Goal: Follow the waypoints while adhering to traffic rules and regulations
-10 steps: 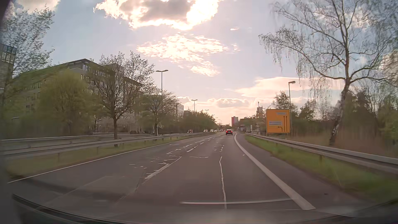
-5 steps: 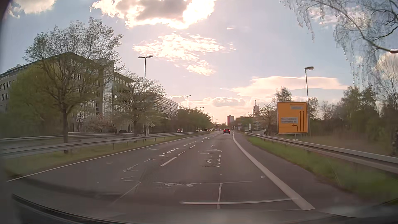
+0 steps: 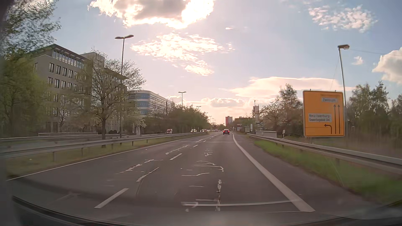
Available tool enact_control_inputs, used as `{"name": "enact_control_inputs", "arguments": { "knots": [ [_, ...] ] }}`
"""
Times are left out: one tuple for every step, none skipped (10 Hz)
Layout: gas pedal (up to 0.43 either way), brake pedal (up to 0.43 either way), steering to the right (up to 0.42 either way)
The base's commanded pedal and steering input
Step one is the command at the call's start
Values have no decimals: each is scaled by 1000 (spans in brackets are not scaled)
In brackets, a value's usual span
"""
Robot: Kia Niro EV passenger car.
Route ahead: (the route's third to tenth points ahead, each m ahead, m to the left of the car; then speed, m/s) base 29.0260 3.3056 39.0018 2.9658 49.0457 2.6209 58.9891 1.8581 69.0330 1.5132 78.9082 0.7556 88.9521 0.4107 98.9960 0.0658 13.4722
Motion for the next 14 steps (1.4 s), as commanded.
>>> {"name": "enact_control_inputs", "arguments": {
  "knots": [
    [0,0,4],
    [0,0,4],
    [0,0,4],
    [0,0,5],
    [0,0,4],
    [0,0,4],
    [0,0,5],
    [0,0,7],
    [0,0,7],
    [0,0,7],
    [0,0,7],
    [0,0,7],
    [0,0,7],
    [0,0,7]
  ]
}}
